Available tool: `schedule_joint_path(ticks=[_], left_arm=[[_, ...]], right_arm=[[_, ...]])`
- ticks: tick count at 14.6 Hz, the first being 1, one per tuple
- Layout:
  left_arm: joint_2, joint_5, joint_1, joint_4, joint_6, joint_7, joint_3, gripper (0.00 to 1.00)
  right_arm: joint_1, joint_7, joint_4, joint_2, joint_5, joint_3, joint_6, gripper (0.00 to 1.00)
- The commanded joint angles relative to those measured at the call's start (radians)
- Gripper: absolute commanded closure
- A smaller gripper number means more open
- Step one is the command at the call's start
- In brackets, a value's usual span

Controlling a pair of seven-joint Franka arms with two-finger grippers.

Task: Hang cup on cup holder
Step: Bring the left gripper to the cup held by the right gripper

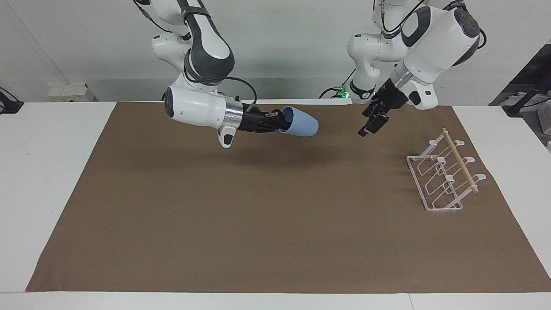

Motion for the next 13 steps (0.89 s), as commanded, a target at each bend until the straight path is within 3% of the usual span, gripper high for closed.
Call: schedule_joint_path(ticks=[1, 4, 13], left_arm=[[-0.011, -0.051, -0.091, -0.059, 0.153, -0.227, 0.009, 0.0], [0.0, -0.083, -0.136, -0.056, 0.233, -0.471, 0.009, 0.0], [-0.006, -0.094, -0.209, -0.07, 0.242, -0.596, 0.009, 0.01]], right_arm=[[0.0, 0.023, -0.026, -0.024, 0.024, 0.002, 0.018, 1.0], [0.0, 0.024, -0.026, -0.024, 0.024, 0.002, 0.018, 1.0], [-0.002, 0.03, -0.028, -0.026, 0.024, 0.002, 0.018, 1.0]])
